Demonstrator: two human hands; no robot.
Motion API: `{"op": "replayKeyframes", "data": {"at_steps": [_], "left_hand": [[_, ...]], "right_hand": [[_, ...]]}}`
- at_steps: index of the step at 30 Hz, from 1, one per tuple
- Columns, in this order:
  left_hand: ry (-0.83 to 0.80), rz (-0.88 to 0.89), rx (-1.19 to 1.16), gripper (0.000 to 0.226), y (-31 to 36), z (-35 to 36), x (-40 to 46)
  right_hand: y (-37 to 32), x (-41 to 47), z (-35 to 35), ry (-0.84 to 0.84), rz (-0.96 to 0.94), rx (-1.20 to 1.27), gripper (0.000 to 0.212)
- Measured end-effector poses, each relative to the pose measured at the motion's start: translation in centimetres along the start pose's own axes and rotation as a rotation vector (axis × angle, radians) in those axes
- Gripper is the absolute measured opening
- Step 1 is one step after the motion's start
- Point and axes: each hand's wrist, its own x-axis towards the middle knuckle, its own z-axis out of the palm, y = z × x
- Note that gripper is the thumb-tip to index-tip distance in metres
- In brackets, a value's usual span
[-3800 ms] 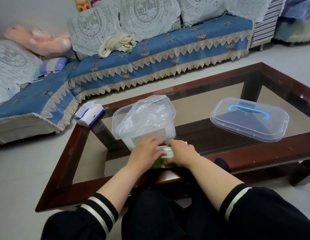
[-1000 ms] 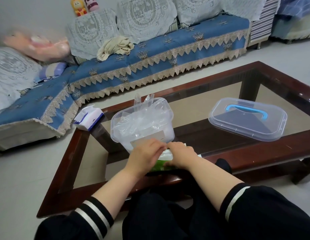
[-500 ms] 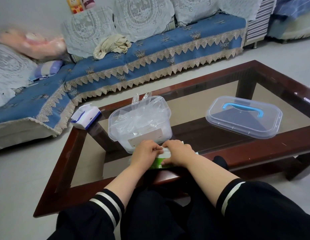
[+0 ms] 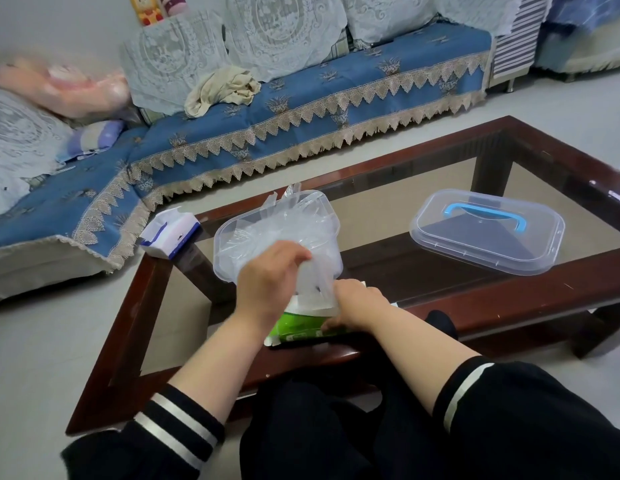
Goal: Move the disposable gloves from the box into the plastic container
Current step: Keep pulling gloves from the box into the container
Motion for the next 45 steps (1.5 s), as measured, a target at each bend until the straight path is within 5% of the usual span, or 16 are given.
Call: {"op": "replayKeyframes", "data": {"at_steps": [6,11,14,19,23,26,28,35,40,45], "left_hand": [[0.321,-0.123,0.092,0.016,-1.4,-8.5,11.1],[0.453,0.039,0.374,0.013,-4.4,-7.8,12.3],[0.166,0.088,0.439,0.005,-5.9,-3.3,9.5],[-0.36,-0.369,0.545,0.023,-8.0,2.5,6.7],[-0.687,-0.616,0.313,0.028,-7.6,3.6,7.1],[-1.072,-0.833,0.174,0.052,-6.9,4.3,7.6],[-1.14,-0.875,0.138,0.056,-7.1,4.5,7.7],[-0.624,-0.705,0.201,0.016,-9.3,3.1,8.3],[-0.312,-0.662,0.138,0.021,-7.6,0.4,8.6],[0.034,-0.363,-0.089,0.027,-3.4,-1.4,4.3]], "right_hand": [[0.2,0.1,0.3,0.025,-0.02,0.027,0.075],[0.1,-0.1,0.3,0.032,-0.027,0.024,0.076],[0.1,-0.1,0.3,0.041,-0.028,0.024,0.074],[0.2,0.2,0.4,0.039,-0.033,0.011,0.076],[0.3,0.3,0.5,0.04,-0.037,0.014,0.076],[0.3,0.3,0.5,0.043,-0.04,0.008,0.075],[0.4,0.3,0.5,0.039,-0.041,0.006,0.075],[0.4,0.2,0.3,0.027,-0.046,0.002,0.077],[0.4,-0.1,0.2,0.017,-0.071,0.01,0.075],[0.2,-0.2,0.2,-0.011,-0.116,-0.017,0.07]]}}
